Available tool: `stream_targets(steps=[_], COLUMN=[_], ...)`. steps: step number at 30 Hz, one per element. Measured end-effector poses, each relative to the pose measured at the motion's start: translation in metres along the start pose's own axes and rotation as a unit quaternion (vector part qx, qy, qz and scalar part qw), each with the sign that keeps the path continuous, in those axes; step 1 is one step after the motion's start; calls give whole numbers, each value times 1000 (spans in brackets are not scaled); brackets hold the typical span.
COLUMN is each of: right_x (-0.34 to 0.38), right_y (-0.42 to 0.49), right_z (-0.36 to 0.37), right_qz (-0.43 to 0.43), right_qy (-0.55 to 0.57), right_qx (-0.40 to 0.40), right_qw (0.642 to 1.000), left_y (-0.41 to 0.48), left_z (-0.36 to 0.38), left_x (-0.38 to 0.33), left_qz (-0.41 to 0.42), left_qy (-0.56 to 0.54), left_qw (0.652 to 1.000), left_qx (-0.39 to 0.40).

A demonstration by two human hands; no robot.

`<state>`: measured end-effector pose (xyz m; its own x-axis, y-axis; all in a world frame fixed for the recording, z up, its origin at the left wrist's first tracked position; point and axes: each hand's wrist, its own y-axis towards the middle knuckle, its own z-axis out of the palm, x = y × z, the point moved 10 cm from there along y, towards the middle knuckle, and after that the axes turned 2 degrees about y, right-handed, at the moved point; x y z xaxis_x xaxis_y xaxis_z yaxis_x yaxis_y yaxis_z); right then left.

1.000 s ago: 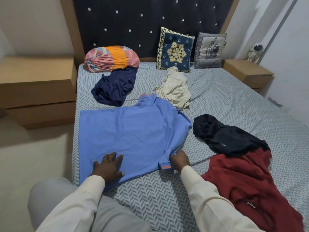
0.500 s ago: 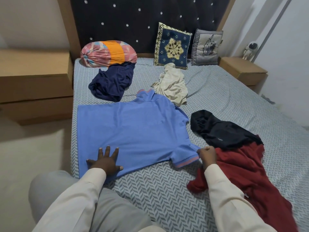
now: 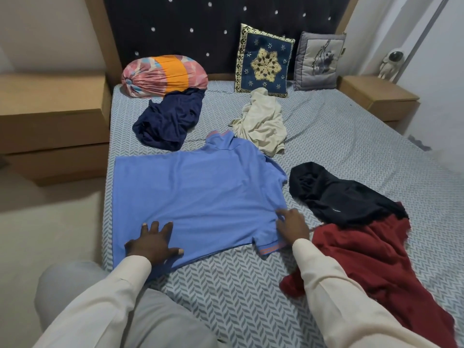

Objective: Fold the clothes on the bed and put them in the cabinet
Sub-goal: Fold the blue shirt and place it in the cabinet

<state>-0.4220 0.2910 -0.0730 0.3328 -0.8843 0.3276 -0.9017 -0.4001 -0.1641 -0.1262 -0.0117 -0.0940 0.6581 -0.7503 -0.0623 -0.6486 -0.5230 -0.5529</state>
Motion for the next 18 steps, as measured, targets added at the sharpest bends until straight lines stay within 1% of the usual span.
stream_targets(steps=[1, 3, 5, 7, 10, 12, 15, 18], right_x=[-14, -31, -36, -37, -24, -9, -1, 1], right_y=[5, 14, 30, 45, 63, 74, 74, 71], right_z=[-7, -21, -28, -27, -21, -7, 8, 13], right_qz=[43, 92, 112, 126, 138, 136, 163, 164], right_qy=[7, 52, 106, 137, 164, 171, 208, 265], right_qx=[-18, -46, -52, -36, 7, 70, 139, 166], right_qw=[999, 993, 987, 982, 977, 973, 954, 936], left_y=[3, 7, 17, 30, 51, 62, 76, 88], left_z=[-10, -29, -46, -57, -62, -63, -61, -63], left_x=[-2, -7, -18, -38, -73, -91, -100, -99], left_qz=[-5, -26, -32, 1, 73, 95, 83, 56], left_qy=[-7, -4, 27, 33, -3, 2, 18, 70], left_qw=[1000, 997, 994, 992, 994, 994, 996, 996], left_qx=[-30, -77, -104, -119, -82, -50, -16, -11])
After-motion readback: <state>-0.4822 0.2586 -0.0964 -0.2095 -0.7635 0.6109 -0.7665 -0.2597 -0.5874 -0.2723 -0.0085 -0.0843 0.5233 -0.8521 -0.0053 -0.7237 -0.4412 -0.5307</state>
